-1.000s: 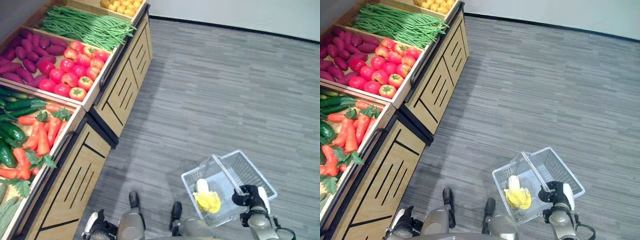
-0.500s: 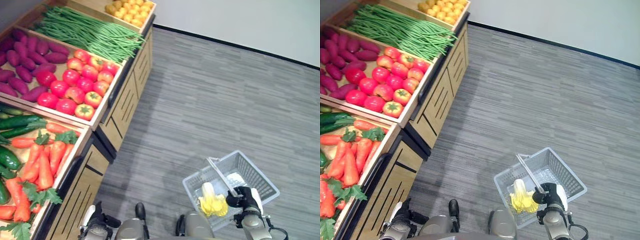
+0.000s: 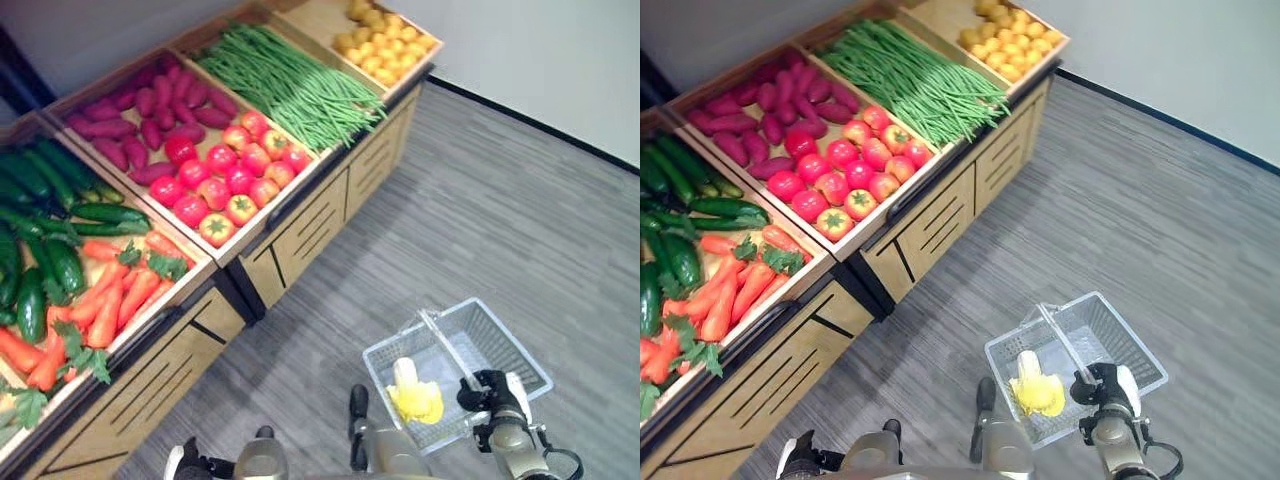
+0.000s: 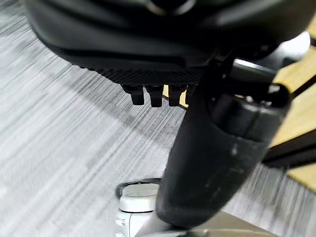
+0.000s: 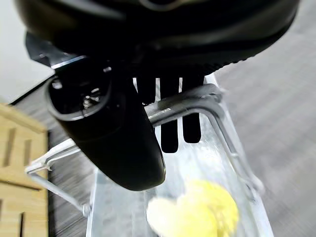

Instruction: Get the vegetables into the basket

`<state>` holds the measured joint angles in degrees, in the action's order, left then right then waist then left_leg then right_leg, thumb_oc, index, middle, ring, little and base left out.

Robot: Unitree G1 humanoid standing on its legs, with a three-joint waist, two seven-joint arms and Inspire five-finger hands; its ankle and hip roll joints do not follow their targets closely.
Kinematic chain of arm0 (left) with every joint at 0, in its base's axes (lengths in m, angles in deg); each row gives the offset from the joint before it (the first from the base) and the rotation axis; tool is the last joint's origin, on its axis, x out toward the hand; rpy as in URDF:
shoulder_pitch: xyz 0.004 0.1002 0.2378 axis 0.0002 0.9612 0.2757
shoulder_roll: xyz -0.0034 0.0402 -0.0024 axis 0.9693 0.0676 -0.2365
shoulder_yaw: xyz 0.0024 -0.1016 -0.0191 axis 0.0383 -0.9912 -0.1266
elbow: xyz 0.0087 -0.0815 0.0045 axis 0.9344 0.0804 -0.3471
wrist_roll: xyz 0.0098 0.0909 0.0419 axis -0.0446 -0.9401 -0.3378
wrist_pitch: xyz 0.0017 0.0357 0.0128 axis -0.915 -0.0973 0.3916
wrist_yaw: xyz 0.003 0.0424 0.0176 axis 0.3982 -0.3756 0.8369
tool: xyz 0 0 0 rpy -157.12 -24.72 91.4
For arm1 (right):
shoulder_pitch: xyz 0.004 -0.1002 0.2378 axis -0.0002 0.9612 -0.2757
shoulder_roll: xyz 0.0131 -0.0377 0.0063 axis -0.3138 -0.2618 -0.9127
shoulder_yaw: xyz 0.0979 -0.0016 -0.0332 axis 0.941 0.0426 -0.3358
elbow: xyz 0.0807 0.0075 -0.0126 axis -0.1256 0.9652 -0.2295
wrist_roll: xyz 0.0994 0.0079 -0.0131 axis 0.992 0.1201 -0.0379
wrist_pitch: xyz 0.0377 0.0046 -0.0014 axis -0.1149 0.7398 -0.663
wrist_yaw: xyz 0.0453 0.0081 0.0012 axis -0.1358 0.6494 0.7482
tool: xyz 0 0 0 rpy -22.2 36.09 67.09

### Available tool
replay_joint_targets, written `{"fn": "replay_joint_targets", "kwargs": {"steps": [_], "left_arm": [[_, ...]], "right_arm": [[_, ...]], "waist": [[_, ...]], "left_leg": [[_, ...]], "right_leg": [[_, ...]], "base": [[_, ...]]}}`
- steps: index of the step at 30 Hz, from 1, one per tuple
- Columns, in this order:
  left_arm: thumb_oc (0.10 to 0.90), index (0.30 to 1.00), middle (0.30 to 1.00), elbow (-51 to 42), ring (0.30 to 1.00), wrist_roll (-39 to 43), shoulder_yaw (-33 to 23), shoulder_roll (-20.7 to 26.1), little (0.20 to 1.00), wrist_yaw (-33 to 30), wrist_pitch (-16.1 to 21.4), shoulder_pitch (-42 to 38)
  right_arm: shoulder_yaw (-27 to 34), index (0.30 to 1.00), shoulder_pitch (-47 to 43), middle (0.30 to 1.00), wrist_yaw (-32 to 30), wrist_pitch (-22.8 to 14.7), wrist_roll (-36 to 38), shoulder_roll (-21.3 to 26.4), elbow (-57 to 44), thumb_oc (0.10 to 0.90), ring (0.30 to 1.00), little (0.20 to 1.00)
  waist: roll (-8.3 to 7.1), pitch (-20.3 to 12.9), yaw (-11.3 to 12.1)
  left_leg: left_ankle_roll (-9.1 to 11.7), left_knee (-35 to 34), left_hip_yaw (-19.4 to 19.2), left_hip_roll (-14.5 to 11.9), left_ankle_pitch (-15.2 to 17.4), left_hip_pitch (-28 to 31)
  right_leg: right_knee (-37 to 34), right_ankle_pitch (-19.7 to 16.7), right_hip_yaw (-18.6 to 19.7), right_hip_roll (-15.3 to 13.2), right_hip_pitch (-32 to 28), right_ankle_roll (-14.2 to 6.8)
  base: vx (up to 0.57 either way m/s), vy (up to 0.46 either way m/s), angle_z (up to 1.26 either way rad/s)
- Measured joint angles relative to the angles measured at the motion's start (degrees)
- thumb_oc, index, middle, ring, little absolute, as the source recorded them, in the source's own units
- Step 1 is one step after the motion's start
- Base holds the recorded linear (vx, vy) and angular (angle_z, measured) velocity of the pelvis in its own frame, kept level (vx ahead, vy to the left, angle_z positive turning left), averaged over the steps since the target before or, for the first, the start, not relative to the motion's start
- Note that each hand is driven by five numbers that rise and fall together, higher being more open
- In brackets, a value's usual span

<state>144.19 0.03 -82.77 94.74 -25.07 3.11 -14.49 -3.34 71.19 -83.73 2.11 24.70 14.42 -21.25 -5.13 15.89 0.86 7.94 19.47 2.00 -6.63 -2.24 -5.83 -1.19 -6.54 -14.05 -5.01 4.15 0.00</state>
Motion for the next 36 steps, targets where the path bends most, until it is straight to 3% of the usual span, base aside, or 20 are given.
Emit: {"fn": "replay_joint_targets", "kwargs": {"steps": [2,3,4,7,11,12,14,16,17,18,20,21,22,24,25,26,28,30,32,36], "left_arm": [[0.9,1.0,1.0,0.1,1.0,-0.5,0.2,0.6,1.0,-0.2,-1.0,-0.1],[0.9,1.0,1.0,0.6,1.0,-1.0,1.1,1.5,1.0,-0.2,-1.3,0.1],[0.9,1.0,1.0,0.7,1.0,-1.2,1.2,2.1,1.0,0.0,-1.4,0.3],[0.9,1.0,1.0,0.9,1.0,-1.4,1.1,2.0,1.0,0.0,-1.6,0.5],[0.9,1.0,1.0,2.0,1.0,-2.2,1.0,-0.1,1.0,0.3,-2.4,1.8],[0.9,1.0,1.0,1.9,1.0,-2.2,1.0,-0.5,1.0,0.5,-2.3,1.6],[0.9,1.0,1.0,1.9,1.0,-2.7,1.2,-0.6,1.0,1.2,-2.3,1.1],[0.9,1.0,1.0,1.4,1.0,-2.7,1.7,-0.6,1.0,1.1,-2.1,0.9],[0.9,1.0,1.0,0.3,1.0,-2.6,2.1,-0.2,1.0,1.2,-1.2,0.5],[0.9,1.0,1.0,0.3,1.0,-2.6,2.4,-0.2,1.0,1.2,-1.0,-0.6],[0.9,1.0,1.0,0.1,1.0,-2.6,2.5,0.5,1.0,1.2,-0.9,-1.4],[0.9,1.0,1.0,0.2,1.0,-2.6,2.7,1.5,1.0,1.1,-0.5,-1.9],[0.9,1.0,1.0,1.0,1.0,-2.5,3.0,2.7,1.0,1.2,-0.9,-2.9],[0.9,1.0,1.0,2.5,1.0,-2.6,3.6,3.0,1.0,1.2,-0.9,-3.3],[0.9,1.0,1.0,3.0,1.0,-2.5,4.1,3.1,1.0,1.2,-0.6,-3.1],[0.9,1.0,1.0,3.3,1.0,-2.5,4.0,3.1,1.0,1.2,-0.4,-3.1],[0.9,1.0,1.0,2.7,1.0,-2.5,4.3,3.4,1.0,1.4,-0.3,-1.7],[0.9,1.0,1.0,2.7,1.0,-2.4,4.2,2.7,1.0,1.8,-0.2,0.0],[0.9,1.0,1.0,3.2,1.0,-1.9,2.9,2.0,1.0,2.3,-0.4,2.2],[0.9,1.0,1.0,3.5,1.0,-1.6,2.0,0.2,1.0,2.2,-0.3,1.5]], "right_arm": [[0.1,0.3,-0.9,0.3,-0.3,-0.6,0.0,0.2,-0.6,0.4,0.3,0.3],[0.1,0.3,-0.8,0.3,-0.3,-0.7,0.1,0.0,-0.5,0.4,0.3,0.3],[0.3,0.3,-0.4,0.3,-0.3,-0.7,0.1,-0.2,-0.5,0.4,0.3,0.3],[0.2,0.3,1.1,0.3,-0.3,-0.7,0.1,-1.0,0.4,0.4,0.3,0.3],[0.1,0.3,1.3,0.3,0.1,-0.7,0.1,-1.6,3.2,0.4,0.3,0.3],[0.2,0.3,1.2,0.3,0.1,-0.5,0.0,-1.7,3.5,0.4,0.3,0.3],[0.6,0.3,1.7,0.3,0.1,-0.3,0.0,-1.6,4.5,0.4,0.3,0.3],[0.5,0.3,2.2,0.3,0.1,0.1,0.0,-1.5,5.1,0.4,0.3,0.3],[1.3,0.3,2.4,0.3,-0.3,0.4,0.1,-1.6,6.1,0.4,0.3,0.3],[1.0,0.3,2.7,0.3,-0.1,0.6,0.0,-1.0,6.6,0.4,0.3,0.3],[0.6,0.3,3.6,0.3,0.1,1.0,0.0,-1.4,7.1,0.4,0.3,0.3],[-0.9,0.3,3.1,0.3,0.2,0.8,-0.1,-1.6,7.1,0.4,0.3,0.3],[-1.9,0.3,2.8,0.3,0.3,0.7,-0.1,-1.9,7.1,0.4,0.3,0.3],[-2.0,0.3,2.3,0.3,0.5,0.0,0.0,-2.4,9.1,0.4,0.3,0.3],[-1.9,0.3,1.5,0.3,0.6,0.0,0.2,-4.0,12.5,0.4,0.3,0.3],[-1.9,0.3,1.1,0.3,0.5,-0.3,0.2,-4.3,14.6,0.4,0.3,0.3],[-1.7,0.3,1.3,0.3,1.4,-0.4,0.2,-5.3,18.8,0.4,0.3,0.3],[-1.2,0.3,1.0,0.3,1.6,-1.0,0.1,-5.4,20.7,0.4,0.3,0.3],[-0.6,0.3,0.6,0.3,1.9,-1.5,0.0,-5.2,19.9,0.4,0.3,0.3],[0.5,0.3,0.8,0.3,2.4,-1.2,0.0,-4.0,20.9,0.4,0.3,0.3]], "waist": [[0.21,0.1,-1.6],[0.29,0.2,-3.0],[0.38,0.2,-3.5],[1.21,0.1,-3.1],[2.1,-0.2,-2.9],[2.59,0.0,-2.9],[2.65,0.0,-3.2],[3.09,0.0,-3.3],[3.36,0.2,-2.5],[3.59,0.4,-3.0],[3.62,-0.2,-3.1],[3.8,-0.1,-3.4],[2.97,-0.5,-3.7],[2.7,-0.7,-4.6],[2.58,-0.8,-4.5],[2.38,-1.0,-4.7],[0.8,-2.0,-3.4],[2.02,-3.3,-3.1],[2.56,-3.8,-2.7],[3.06,-4.2,-3.0]], "left_leg": [[-0.5,0.1,-12.6,-4.6,-0.3,-1.1],[-0.7,-0.3,-20.9,-7.1,-0.3,-1.3],[-0.6,-1.0,-25.8,-8.6,-0.3,-1.3],[0.3,-9.6,-32.0,-8.6,-1.0,0.0],[-0.1,-16.5,-31.1,-5.7,-1.6,4.1],[-2.8,-19.1,-30.0,-4.2,-1.6,5.2],[-5.8,-21.0,-28.2,-0.8,-0.8,6.5],[-7.0,-21.7,-26.7,1.2,-0.7,7.5],[-9.0,-21.2,-24.3,3.3,0.0,7.5],[-9.6,-21.4,-22.0,4.3,0.1,8.4],[-10.3,-21.9,-18.8,5.2,0.7,9.0],[-11.0,-22.6,-17.1,5.2,0.9,9.0],[-10.5,-23.6,-15.9,6.1,-0.1,9.0],[-10.3,-23.7,-13.4,7.0,0.1,10.0],[-10.2,-23.9,-10.5,7.4,0.4,11.6],[-10.0,-23.9,-9.5,7.4,0.6,11.9],[-8.8,-24.4,-8.4,7.9,1.3,13.7],[-7.3,-24.1,-8.6,5.6,2.3,14.0],[-6.1,-22.4,-10.5,2.6,3.1,13.9],[-4.8,-20.3,-12.0,0.1,3.9,13.5]], "right_leg": [[-0.9,1.7,-5.1,0.4,-1.8,2.5],[-2.3,2.3,-8.3,0.7,-3.2,2.6],[-3.6,2.4,-9.9,1.3,-4.1,2.4],[-3.9,2.7,-12.4,2.2,-4.0,0.9],[-3.0,3.0,-14.9,2.4,-5.3,0.0],[-1.0,3.8,-15.1,1.5,-5.1,-1.0],[5.7,6.3,-15.4,-3.1,-4.2,-3.3],[12.5,7.8,-14.2,-6.6,-2.9,-3.5],[21.7,8.3,-9.8,-9.9,-0.3,-3.9],[28.5,8.6,-6.3,-11.7,2.0,-4.2],[32.1,12.0,1.1,-10.7,5.5,-7.0],[29.2,13.1,9.3,-6.4,7.5,-7.6],[24.7,13.1,12.6,-4.5,10.2,-7.7],[17.4,11.0,12.9,-3.7,10.1,-7.3],[11.3,6.9,13.6,-3.1,9.1,-7.3],[9.8,5.4,14.3,-3.3,8.0,-7.3],[7.0,1.1,11.6,-4.3,4.9,-6.6],[2.3,-1.1,10.1,-2.2,2.2,-6.0],[-3.7,-3.8,9.7,1.1,-1.1,-2.7],[-3.9,-2.5,8.1,3.3,-2.5,-1.4]], "base": [[0.12,-0.138,0.99],[0.13,-0.009,1.26],[0.11,0.038,1.13],[0.07,0.04,0.57],[0.11,0.206,0.26],[0.08,0.313,0.43],[0.07,0.288,0.58],[0.04,0.158,0.73],[0.1,0.133,1.06],[0.15,0.036,1.25],[0.12,0.01,0.88],[0.16,-0.073,0.85],[0.16,-0.07,0.76],[0.12,-0.148,0.89],[0.09,-0.149,1.13],[0.03,-0.204,1.14],[0.03,-0.188,0.47],[0.02,-0.11,0.04],[0.04,-0.172,-0.15],[0.01,-0.081,0.14]]}}
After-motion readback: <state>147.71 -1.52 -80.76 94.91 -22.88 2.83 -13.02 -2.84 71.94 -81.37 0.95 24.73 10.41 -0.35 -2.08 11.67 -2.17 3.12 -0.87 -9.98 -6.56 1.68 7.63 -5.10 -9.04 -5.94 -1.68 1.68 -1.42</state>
